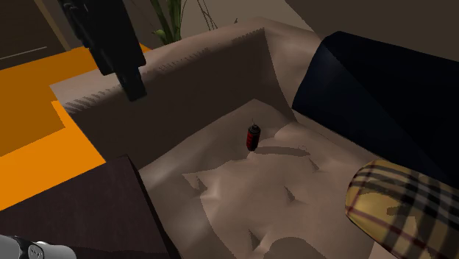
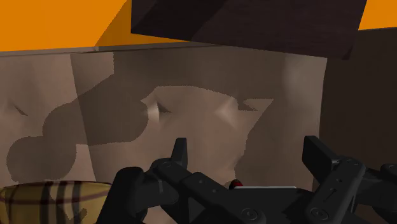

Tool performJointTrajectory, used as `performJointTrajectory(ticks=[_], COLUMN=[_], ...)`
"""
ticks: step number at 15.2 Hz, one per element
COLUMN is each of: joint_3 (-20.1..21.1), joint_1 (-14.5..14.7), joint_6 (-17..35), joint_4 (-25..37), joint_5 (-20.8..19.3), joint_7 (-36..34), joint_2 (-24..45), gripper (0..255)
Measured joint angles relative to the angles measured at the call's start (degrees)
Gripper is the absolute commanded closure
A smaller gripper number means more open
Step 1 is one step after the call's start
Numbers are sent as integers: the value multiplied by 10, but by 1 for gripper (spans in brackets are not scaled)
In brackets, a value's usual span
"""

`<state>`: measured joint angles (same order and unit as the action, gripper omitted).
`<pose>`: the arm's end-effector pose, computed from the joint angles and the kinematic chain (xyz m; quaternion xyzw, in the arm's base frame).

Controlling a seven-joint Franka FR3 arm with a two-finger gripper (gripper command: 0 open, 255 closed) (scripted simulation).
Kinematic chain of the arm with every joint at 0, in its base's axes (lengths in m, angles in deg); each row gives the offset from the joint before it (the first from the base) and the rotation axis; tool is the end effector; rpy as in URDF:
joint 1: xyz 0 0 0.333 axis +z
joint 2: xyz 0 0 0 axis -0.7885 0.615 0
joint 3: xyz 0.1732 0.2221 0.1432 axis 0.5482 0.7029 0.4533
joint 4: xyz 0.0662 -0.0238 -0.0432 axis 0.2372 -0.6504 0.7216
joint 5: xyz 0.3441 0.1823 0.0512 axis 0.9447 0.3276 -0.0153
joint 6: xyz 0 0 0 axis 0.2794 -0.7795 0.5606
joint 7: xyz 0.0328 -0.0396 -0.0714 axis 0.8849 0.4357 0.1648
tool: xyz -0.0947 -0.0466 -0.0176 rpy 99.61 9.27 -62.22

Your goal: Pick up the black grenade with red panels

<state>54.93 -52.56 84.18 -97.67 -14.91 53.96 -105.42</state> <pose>0.3261 -0.0018 0.5459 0.9968 0.0739 -0.0085 0.0291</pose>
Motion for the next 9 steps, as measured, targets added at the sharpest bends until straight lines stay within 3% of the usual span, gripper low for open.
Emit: performJointTrajectory(ticks=[3, 9], joint_3=[-1, 1], joint_1=[0, 6], joint_6=[24, 141], joint_4=[-5, -19], joint_5=[2, 13], joint_7=[-1, -8], joint_2=[18, 112], gripper=[0, 0])
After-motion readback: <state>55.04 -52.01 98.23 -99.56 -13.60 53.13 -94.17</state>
